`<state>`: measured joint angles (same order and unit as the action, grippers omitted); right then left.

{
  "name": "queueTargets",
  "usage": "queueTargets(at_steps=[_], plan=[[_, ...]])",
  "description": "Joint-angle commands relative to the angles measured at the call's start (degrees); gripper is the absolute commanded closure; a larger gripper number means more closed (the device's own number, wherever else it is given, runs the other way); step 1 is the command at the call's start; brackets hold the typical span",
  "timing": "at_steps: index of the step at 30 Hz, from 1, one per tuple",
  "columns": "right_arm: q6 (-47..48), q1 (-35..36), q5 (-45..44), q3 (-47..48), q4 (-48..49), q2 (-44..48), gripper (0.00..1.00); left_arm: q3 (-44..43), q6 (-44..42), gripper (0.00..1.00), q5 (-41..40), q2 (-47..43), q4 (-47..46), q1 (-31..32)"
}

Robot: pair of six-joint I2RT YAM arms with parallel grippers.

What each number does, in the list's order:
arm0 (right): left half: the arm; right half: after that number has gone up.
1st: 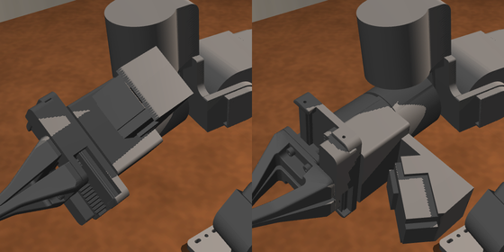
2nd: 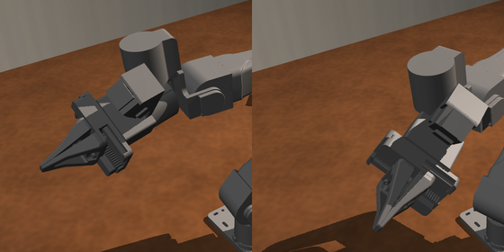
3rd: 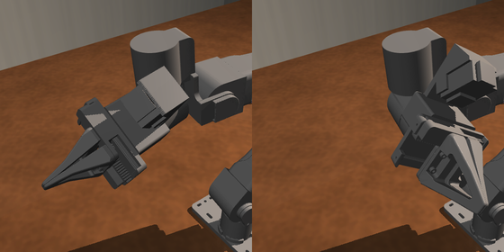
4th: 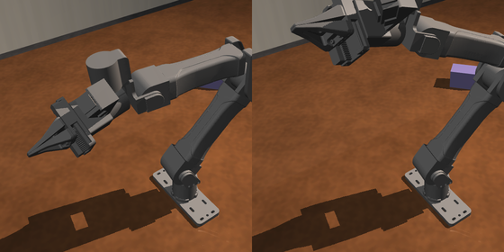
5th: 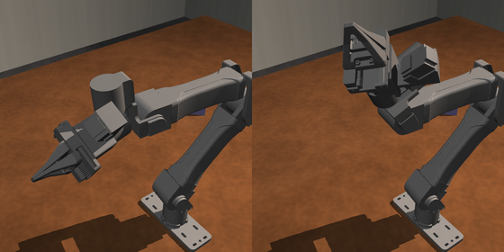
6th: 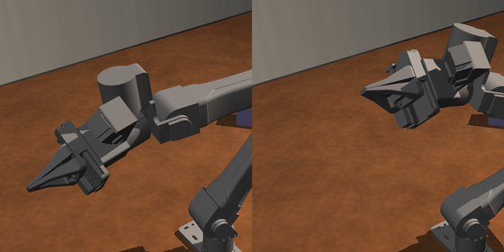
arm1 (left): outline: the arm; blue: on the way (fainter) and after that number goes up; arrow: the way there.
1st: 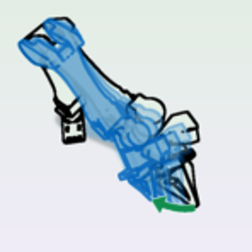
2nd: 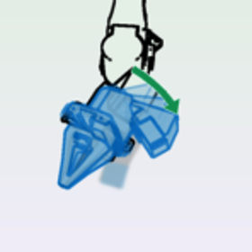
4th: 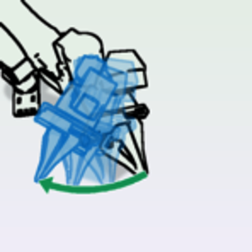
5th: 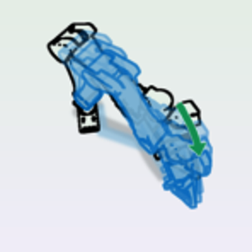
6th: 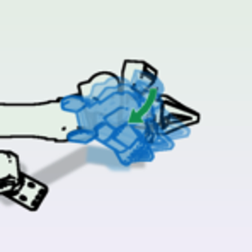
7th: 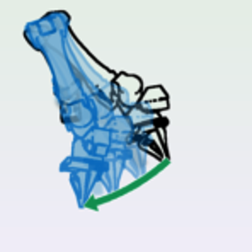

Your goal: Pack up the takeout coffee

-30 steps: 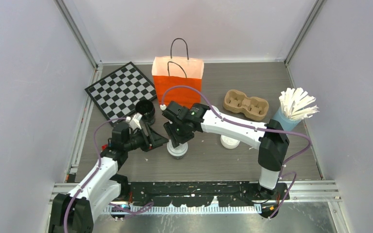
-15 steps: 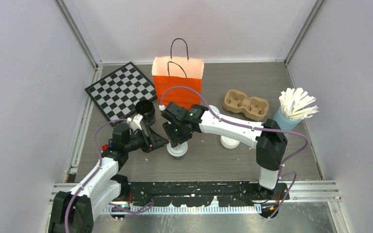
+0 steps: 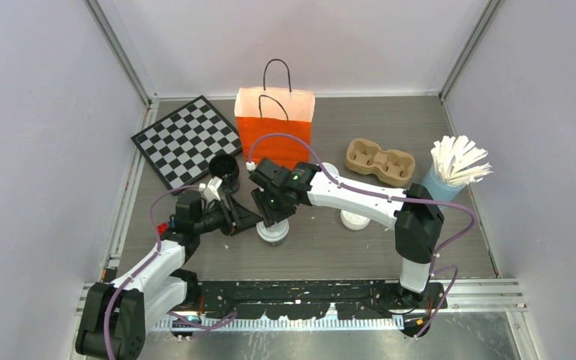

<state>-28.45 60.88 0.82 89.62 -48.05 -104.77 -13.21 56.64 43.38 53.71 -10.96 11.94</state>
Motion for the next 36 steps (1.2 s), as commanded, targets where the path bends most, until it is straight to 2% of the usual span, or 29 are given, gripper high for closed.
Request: queueTargets(at_steps=[1,7,14,24,31,36], plan=[[-0.5,-0.37,0.12,-1.02,1.85,-0.37,0.57,0.46,-0.37,0.52,0.34,0.3,-2.88,0.25],[-1.59,-0.44,1.68,0.28,1.87,1.11,0.56,-0.41,-2.41,0.55,-1.34,0.42,1.09,0.18],[-1.66,-0.8,0.44,-0.29,1.85,4.26,0.56,-0.96,-2.37,0.6,-0.89,-0.7,1.25,0.18],[-1.43,-1.26,0.14,-5.48,3.46,4.82,0.58,1.21,1.69,0.66,0.09,1.43,-5.71,1.29],[-1.77,-1.66,-0.1,-10.39,5.88,6.56,0.58,1.4,2.04,0.64,-0.04,3.39,-8.12,4.33],[-1.62,-1.73,0.15,-10.44,5.95,6.35,0.58,-1.95,-3.29,0.56,-2.84,-0.03,2.44,4.36]])
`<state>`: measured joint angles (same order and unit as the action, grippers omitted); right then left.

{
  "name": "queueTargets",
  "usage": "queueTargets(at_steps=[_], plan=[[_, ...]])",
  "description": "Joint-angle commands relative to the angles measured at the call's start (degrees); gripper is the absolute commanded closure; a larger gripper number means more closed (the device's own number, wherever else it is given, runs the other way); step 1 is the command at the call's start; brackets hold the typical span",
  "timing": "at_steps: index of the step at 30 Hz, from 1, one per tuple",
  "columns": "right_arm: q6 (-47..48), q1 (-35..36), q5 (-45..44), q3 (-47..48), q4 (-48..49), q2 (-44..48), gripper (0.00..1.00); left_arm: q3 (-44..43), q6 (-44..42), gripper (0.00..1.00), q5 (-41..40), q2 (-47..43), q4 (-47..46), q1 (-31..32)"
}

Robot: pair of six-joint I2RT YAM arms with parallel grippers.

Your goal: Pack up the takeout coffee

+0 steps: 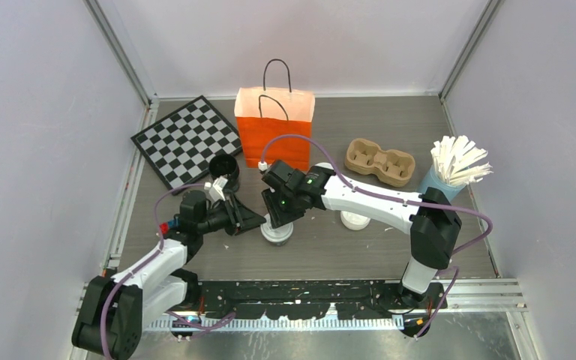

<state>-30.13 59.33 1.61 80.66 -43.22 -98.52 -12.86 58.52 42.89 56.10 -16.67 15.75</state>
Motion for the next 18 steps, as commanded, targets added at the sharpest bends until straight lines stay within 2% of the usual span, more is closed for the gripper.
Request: queueTargets(at_steps=[1,7,18], plan=[[0.14,-0.19,-0.64,-1.57,1.12,0.09,0.58,-2.57,-6.04,0.55,-3.25,-3.25,9.32,0.54],[0.2,-0.48,-0.3,-3.15,2.27,0.59,0.58,-1.56,-8.13,0.54,-5.79,-4.16,11.54,0.51],[-1.09,-0.67,-0.55,-10.43,5.58,1.91,0.58,-0.79,-12.35,0.67,-11.56,-1.18,20.31,0.58]])
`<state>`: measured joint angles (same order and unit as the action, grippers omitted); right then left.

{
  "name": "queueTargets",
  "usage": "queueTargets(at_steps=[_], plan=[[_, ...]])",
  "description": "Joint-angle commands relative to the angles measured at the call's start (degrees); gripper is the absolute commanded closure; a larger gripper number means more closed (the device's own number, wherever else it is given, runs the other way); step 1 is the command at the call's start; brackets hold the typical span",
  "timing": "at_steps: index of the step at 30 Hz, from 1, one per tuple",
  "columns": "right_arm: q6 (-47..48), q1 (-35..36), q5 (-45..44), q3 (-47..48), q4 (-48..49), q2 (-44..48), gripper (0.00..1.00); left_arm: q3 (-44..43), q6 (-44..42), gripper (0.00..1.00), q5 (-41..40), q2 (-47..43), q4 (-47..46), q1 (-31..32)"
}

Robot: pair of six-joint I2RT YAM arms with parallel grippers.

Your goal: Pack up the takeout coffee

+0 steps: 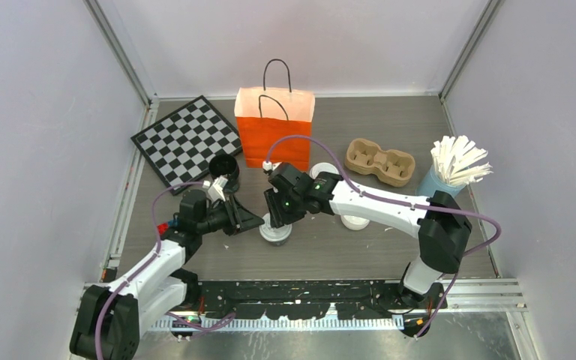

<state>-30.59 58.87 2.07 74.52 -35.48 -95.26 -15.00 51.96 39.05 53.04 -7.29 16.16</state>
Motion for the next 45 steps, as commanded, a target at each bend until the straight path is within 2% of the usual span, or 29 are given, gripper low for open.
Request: queueTargets(at_steps=[1,4,8,14,17,19,22,24,30,38,45], plan=[[-0.83,-0.17,-1.23,-5.0,-2.17,-1.0,0.58,1.61,-5.96,0.69,-8.54,1.78,11.86,0.29],[-1.39,-0.16,-1.86,-7.63,-1.43,0.97,0.58,2.84,-5.82,0.72,-10.31,0.96,12.55,1.06],[-1.23,-0.17,-1.89,-9.27,-0.47,1.32,0.58,1.91,-5.62,0.72,-10.27,0.23,13.2,1.85],[-0.64,-0.16,-0.48,-7.21,-0.13,-0.32,0.58,-0.51,-2.6,0.64,-3.88,-2.09,9.92,1.85],[-0.17,-0.34,0.3,-3.93,-1.06,0.08,0.58,-3.33,-1.5,0.6,-3.73,-4.53,10.99,1.86],[0.07,-0.41,1.24,-1.0,-1.85,0.64,0.55,-5.54,-2.76,0.57,-4.7,-5.64,13.35,1.85],[0.14,-0.34,2.23,3.07,-2.89,2.07,0.44,-7.76,-4.19,0.54,-5.44,-5.54,15.36,1.86],[0.11,-0.44,2.52,4.11,-2.92,3.43,0.43,-8.43,-4.4,0.52,-4.95,-4.56,15.28,1.85],[0.19,-1.35,1.65,2.42,-2.74,7.32,0.44,-8.59,-5.12,0.46,-1.05,-2.45,13.49,1.85],[-0.25,-6.68,5.16,-3.22,2.56,9.43,0.49,-7.51,-6.0,0.46,-1.16,-2.37,13.09,1.86],[-0.62,-7.68,8.55,-5.44,5.6,7.22,0.5,-6.25,-6.08,0.51,-1.41,-1.24,12.29,1.86]])
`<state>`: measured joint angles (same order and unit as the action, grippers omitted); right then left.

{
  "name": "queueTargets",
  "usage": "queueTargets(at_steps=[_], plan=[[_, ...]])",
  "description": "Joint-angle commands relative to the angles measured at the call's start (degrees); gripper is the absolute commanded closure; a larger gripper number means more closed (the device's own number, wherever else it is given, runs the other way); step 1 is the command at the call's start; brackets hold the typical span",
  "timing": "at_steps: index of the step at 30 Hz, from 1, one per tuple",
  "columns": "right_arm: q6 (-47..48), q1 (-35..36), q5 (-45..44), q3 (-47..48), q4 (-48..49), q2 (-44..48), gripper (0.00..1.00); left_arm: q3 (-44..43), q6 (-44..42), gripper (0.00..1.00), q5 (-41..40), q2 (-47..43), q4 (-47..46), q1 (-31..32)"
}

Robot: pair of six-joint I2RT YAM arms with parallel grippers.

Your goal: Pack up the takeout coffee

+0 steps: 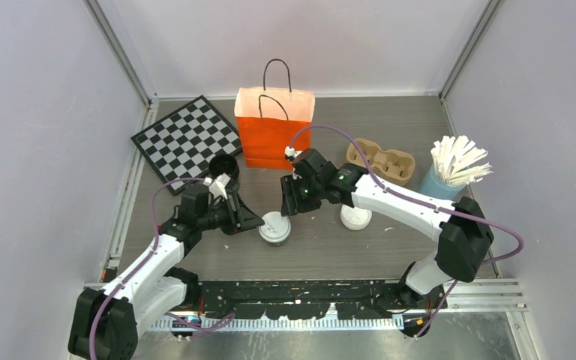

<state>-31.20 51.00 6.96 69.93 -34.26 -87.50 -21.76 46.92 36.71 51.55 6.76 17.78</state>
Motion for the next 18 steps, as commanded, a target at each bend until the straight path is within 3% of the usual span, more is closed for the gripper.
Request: queueTargets(at_steps=[1,9,13,18], plan=[[-0.27,0.13,4.06,-1.45,5.08,-0.82,0.5,0.64,-0.92,0.52,0.82,0.43,-2.27,0.24],[-1.35,-0.67,3.78,-8.04,9.19,-1.42,0.58,1.82,-0.7,0.63,-0.16,2.33,-2.65,0.26],[-1.55,-0.87,4.7,-10.88,11.37,-1.54,0.73,2.53,-0.69,0.66,-1.0,1.88,-2.98,0.25],[-1.83,-1.36,3.75,-12.24,11.68,-1.07,0.73,3.21,-0.46,0.7,-2.62,1.54,-3.0,0.26]])
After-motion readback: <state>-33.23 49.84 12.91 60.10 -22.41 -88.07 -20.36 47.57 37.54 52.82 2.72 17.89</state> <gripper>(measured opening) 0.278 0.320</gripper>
